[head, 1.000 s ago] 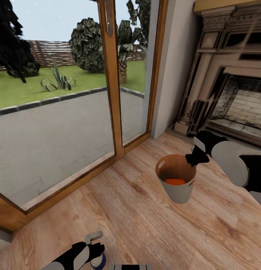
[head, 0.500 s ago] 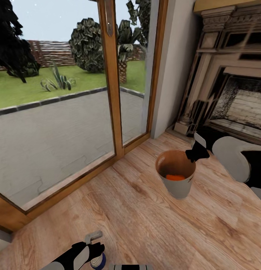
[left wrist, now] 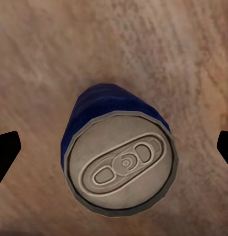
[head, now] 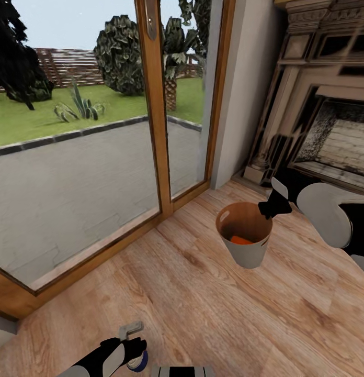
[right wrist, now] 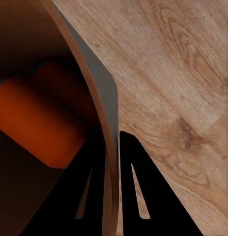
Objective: Put the three can of soda from the living room inside the tash can in the kitchen.
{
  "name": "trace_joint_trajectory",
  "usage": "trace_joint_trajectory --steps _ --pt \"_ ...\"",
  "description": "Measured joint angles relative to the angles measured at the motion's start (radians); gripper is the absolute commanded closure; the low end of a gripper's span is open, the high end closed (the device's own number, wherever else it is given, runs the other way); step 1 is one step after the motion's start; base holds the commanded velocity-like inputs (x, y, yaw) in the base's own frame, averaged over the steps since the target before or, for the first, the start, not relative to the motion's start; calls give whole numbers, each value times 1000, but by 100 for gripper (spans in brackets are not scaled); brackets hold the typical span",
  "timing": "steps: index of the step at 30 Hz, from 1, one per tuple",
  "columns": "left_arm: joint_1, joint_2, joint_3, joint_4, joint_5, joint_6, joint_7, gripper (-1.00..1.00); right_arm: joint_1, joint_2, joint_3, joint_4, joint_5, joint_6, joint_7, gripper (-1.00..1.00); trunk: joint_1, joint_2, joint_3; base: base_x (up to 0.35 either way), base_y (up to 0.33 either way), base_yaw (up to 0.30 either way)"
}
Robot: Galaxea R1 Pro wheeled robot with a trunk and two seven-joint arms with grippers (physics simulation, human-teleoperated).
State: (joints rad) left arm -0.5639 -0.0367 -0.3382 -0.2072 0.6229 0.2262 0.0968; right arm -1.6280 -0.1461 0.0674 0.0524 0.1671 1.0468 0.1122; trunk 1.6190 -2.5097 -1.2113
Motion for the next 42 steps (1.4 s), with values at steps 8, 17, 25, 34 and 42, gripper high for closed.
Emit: trace_joint_trajectory --steps 8,17,25,34,42 --pt "0 0 -2 0 0 -17 -18 -100 -1 0 -6 -1 -6 0 1 100 1 -1 -12 0 0 0" --pt "0 1 -3 0 0 -25 -25 -100 0 0 -4 -1 -4 0 1 100 3 -1 -23 0 0 0" --pt "0 1 -4 0 0 -31 -25 -100 -1 0 1 0 -2 0 0 100 5 -3 -43 0 0 0" --pt "0 1 -4 0 0 -53 -26 -100 -1 0 -1 0 -4 0 1 100 7 -4 -58 0 0 0" --pt "-1 1 -4 0 0 -63 -26 -100 -1 -1 1 0 -3 0 1 100 8 -4 -70 0 0 0"
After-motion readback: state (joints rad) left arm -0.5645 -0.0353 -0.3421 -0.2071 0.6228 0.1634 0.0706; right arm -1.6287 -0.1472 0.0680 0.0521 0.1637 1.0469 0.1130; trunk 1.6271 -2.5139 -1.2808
